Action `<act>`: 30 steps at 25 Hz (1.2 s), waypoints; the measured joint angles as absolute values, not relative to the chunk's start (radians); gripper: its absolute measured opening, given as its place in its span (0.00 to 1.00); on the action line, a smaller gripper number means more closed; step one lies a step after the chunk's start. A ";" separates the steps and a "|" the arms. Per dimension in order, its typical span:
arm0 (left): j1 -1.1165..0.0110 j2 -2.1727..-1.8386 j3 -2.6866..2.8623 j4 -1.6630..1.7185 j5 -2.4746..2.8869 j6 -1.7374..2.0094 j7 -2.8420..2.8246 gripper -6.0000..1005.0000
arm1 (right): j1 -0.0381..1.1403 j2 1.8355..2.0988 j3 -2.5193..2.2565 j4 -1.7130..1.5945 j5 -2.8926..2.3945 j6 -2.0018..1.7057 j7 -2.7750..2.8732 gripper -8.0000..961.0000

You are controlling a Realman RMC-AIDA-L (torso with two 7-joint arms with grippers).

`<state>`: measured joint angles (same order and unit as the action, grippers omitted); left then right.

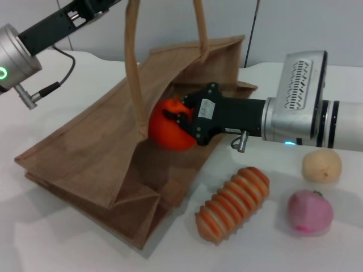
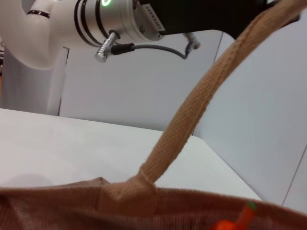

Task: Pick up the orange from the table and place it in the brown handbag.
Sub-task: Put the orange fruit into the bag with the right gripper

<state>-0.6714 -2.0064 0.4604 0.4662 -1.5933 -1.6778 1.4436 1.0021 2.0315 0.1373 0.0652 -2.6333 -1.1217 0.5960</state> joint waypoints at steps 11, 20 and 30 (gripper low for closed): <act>-0.690 -2.014 0.454 0.466 -1.603 -1.779 1.410 0.11 | 1.018 2.035 0.145 0.107 -2.625 -0.960 0.583 0.09; -0.683 -2.013 0.444 0.466 -1.627 -1.804 1.402 0.11 | 1.020 2.036 0.169 0.151 -2.623 -0.868 0.537 0.08; -0.653 -2.006 0.430 0.466 -1.655 -1.780 1.408 0.11 | 1.011 2.036 0.170 0.152 -2.625 -0.872 0.537 0.16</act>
